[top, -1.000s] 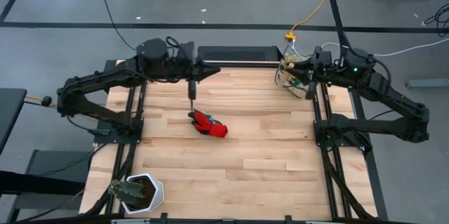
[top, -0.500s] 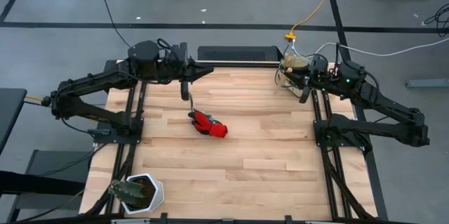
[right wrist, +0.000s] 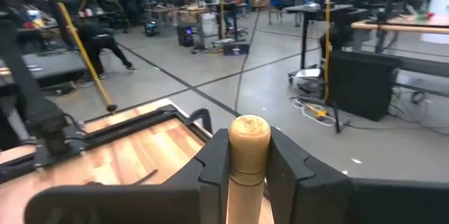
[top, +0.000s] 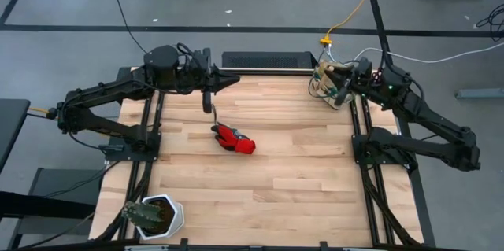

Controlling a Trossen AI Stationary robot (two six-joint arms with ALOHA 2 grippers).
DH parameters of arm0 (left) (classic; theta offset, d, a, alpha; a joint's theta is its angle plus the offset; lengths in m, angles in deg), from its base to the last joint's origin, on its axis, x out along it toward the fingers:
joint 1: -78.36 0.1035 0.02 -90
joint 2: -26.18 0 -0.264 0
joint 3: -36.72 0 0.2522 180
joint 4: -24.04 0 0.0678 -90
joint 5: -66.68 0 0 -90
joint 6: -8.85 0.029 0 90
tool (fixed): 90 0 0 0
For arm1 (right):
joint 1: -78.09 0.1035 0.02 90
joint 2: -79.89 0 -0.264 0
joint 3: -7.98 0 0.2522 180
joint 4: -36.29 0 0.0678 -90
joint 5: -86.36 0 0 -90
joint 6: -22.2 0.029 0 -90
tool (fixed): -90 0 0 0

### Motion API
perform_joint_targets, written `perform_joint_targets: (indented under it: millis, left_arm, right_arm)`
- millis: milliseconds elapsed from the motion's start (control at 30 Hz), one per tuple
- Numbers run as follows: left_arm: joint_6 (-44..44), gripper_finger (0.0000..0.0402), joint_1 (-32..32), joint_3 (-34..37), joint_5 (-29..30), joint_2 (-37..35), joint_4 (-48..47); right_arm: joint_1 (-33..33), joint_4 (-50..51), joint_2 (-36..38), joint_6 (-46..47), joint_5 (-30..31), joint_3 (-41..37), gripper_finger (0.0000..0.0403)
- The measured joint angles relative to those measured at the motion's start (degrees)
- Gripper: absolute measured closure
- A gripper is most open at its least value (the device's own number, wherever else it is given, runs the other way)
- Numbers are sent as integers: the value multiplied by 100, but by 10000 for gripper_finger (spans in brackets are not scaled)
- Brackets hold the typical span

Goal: Pick & Place Garden tools in Gardening bag
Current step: Put the brown trowel into the gardening bag

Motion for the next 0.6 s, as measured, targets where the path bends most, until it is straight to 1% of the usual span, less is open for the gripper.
perform_joint_targets:
  millis: [600]
  left_arm:
    - [-20, 400, 0, -2, -99, 7, 0]
  right_arm:
    - [-1390, 16, -5, -157, 6, -5, 343]
